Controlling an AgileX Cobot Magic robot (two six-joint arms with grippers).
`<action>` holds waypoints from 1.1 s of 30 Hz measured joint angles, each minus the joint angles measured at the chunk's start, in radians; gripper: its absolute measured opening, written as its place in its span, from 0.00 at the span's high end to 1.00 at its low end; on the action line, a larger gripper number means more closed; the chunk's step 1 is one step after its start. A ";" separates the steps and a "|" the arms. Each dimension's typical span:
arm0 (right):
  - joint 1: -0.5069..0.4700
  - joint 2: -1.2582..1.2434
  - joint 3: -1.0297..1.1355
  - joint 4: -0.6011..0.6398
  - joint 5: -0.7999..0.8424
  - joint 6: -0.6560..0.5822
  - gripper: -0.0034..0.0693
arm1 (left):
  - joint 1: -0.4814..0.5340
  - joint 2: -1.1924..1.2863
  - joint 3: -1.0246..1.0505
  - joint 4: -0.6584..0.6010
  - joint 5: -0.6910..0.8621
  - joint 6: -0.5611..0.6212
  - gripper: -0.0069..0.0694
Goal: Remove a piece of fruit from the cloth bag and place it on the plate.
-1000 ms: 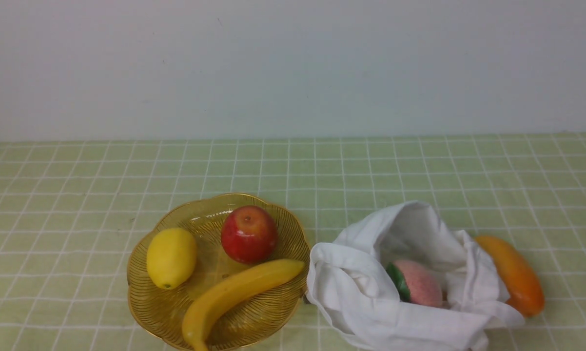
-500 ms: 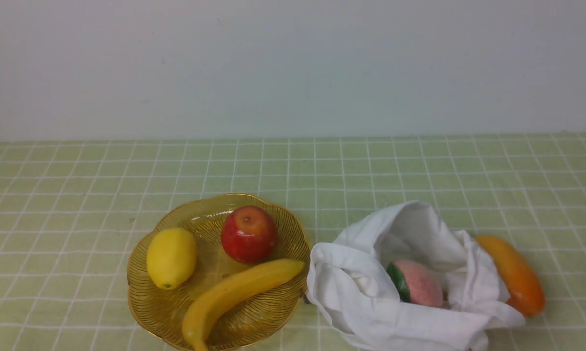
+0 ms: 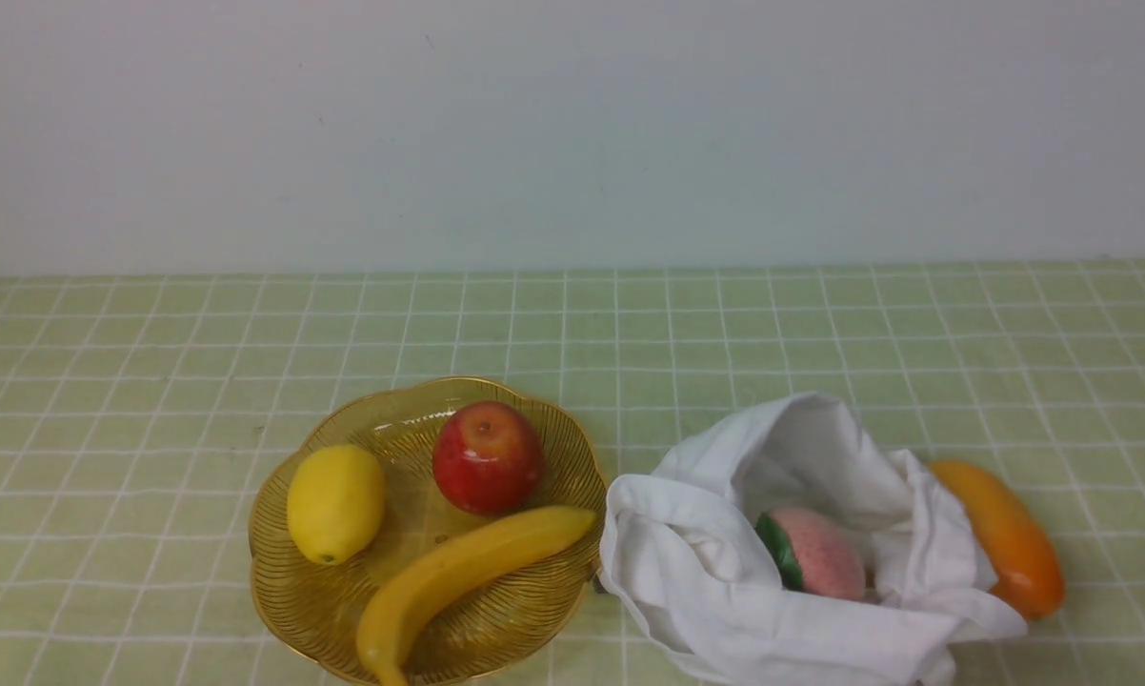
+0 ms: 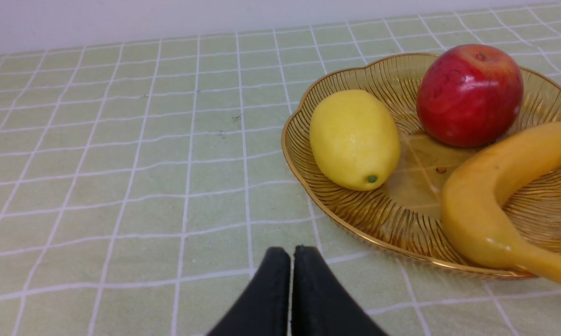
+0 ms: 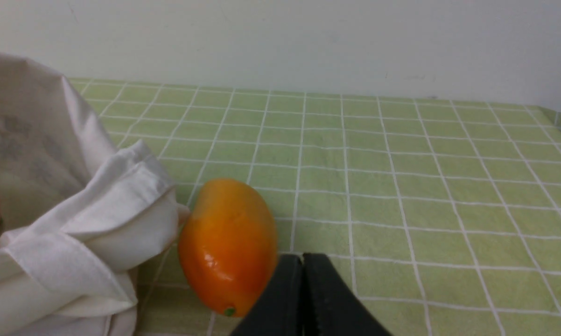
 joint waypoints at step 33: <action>-0.026 0.000 0.000 0.001 0.000 0.000 0.97 | 0.000 0.000 0.000 0.000 0.000 0.000 0.92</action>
